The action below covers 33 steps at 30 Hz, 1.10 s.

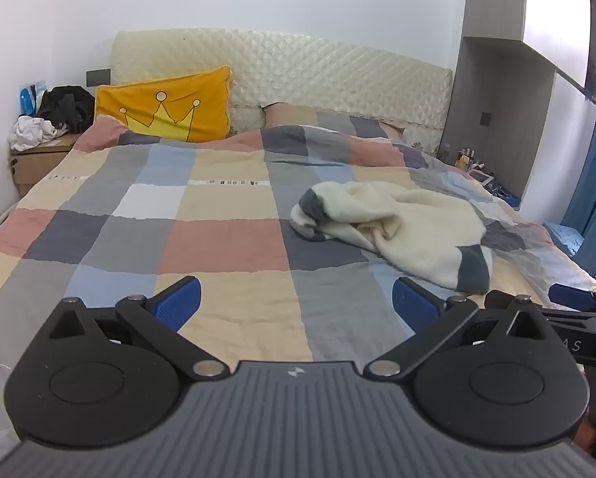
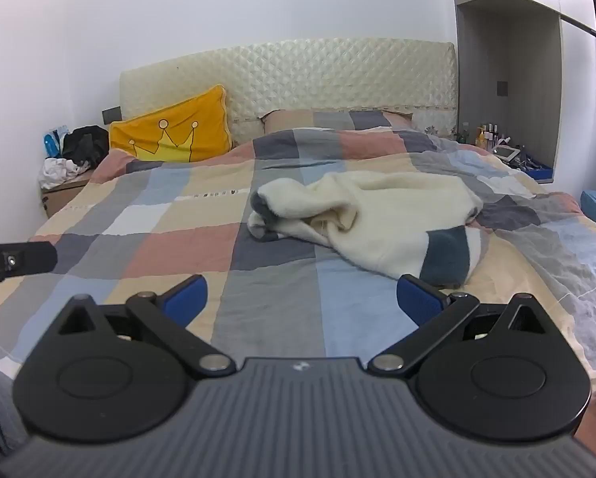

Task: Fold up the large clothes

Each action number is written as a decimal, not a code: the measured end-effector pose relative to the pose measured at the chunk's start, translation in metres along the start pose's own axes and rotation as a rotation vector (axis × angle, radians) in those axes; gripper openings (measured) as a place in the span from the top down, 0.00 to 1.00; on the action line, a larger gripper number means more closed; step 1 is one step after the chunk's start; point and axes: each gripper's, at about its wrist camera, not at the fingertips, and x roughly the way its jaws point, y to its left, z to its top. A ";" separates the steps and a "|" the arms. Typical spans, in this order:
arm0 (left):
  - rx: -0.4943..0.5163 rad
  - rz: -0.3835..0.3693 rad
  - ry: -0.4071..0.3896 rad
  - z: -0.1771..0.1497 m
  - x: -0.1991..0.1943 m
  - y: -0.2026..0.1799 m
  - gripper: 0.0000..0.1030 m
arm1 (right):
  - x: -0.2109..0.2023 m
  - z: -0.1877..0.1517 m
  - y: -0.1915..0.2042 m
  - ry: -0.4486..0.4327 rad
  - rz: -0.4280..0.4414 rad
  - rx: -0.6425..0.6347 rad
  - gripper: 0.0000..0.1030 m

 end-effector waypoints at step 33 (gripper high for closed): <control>-0.002 -0.004 0.011 -0.010 0.015 0.001 0.00 | 0.015 -0.006 0.006 0.008 -0.018 -0.005 0.00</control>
